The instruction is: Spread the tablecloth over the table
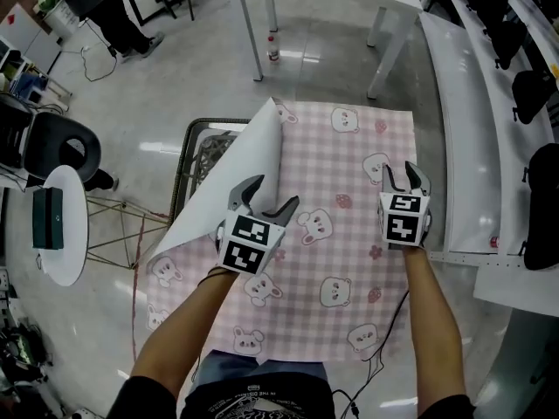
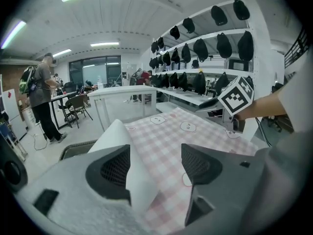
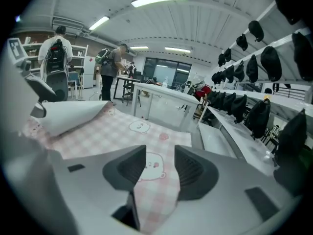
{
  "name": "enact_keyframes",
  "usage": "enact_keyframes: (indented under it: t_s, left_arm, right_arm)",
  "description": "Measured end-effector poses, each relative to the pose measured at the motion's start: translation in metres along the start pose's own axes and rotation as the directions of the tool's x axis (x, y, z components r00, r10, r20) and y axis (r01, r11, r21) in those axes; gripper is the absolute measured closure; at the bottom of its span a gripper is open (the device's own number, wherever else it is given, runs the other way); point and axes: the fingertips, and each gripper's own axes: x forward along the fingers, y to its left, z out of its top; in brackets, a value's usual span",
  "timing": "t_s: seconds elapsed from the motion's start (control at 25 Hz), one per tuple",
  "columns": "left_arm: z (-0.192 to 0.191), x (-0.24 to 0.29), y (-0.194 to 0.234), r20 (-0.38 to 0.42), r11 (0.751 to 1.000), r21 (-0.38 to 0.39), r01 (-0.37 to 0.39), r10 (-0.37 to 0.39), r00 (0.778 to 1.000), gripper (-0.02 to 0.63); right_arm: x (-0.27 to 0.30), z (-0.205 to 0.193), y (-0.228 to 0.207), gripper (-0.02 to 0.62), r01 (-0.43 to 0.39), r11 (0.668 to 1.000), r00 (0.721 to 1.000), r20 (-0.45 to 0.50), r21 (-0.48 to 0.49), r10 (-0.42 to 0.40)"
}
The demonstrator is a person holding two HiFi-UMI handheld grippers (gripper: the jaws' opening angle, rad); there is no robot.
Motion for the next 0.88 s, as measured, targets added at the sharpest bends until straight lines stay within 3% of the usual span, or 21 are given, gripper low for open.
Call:
enact_keyframes:
  t_s: [0.28,0.4,0.6,0.88]
  left_arm:
    - [-0.023,-0.032,0.026,-0.017,0.996,0.088,0.019,-0.018,1.0,0.277]
    - [-0.032,-0.039,0.028,-0.038,0.981,0.188,0.05,-0.044,0.998,0.258]
    - [-0.052,-0.044,0.027,-0.103,0.907,0.408,0.104,-0.068,0.992,0.256]
    - [-0.076,-0.035,0.038,-0.18,0.809,0.573,0.132,-0.033,0.983,0.266]
  right_arm:
    - [-0.04,0.01,0.05,0.419,-0.005,1.0,1.0,0.018,0.019,0.005]
    - [-0.055,0.011,0.066,0.418,0.005,0.999,1.0,0.028,0.034,-0.006]
    - [-0.08,0.004,0.088,0.418,0.028,0.997,0.999,0.023,0.07,-0.03]
    - [-0.106,-0.019,0.112,0.419,0.062,0.989,0.998,-0.009,0.134,-0.061]
